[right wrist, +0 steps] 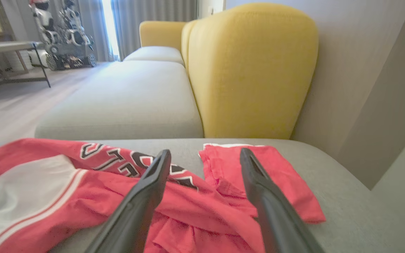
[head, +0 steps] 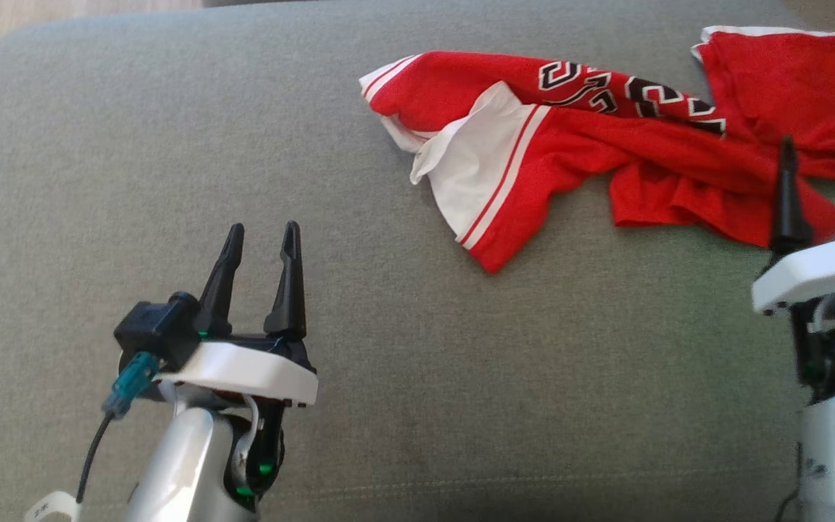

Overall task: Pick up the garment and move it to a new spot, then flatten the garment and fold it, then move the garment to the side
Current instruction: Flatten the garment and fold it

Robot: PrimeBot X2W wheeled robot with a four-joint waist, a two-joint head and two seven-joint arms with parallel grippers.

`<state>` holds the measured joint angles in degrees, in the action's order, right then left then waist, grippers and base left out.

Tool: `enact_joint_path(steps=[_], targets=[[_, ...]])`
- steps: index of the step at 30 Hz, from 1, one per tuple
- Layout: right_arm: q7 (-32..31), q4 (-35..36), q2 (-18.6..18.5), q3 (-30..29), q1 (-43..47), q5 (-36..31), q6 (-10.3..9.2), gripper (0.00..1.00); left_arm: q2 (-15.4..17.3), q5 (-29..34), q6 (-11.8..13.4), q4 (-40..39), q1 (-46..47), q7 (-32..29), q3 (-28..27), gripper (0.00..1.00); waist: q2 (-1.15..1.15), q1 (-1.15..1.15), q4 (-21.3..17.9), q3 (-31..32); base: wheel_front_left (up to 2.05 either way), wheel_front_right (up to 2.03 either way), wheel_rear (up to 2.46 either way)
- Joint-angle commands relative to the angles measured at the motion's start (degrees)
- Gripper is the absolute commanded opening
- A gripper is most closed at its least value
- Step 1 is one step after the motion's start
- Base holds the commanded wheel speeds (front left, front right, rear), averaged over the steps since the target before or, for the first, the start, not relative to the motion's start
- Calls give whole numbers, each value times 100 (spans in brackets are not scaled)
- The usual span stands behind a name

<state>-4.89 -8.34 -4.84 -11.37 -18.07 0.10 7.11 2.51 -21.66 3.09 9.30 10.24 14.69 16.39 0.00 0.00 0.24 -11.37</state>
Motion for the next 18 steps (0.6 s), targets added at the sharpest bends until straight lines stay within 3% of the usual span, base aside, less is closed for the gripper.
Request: enact_joint_path(steps=[1, 11, 18], targets=[[130, 281, 57, 235, -5, 105, 37, 100, 37, 68, -16, -181, 175, 30, -179, 100, 0, 0, -71, 68, 0, 0, 0], [751, 288, 191, 1241, 1043, 860, 37, 100, 37, 58, -14, -221, 107, 30, -151, 100, 0, 0, -236, 177, 0, 0, 0], [1013, 14, 195, 1497, 1036, 994, 37, 100, 37, 29, -43, -160, 95, 30, -197, 100, 0, 0, -410, 149, 0, 0, 0]])
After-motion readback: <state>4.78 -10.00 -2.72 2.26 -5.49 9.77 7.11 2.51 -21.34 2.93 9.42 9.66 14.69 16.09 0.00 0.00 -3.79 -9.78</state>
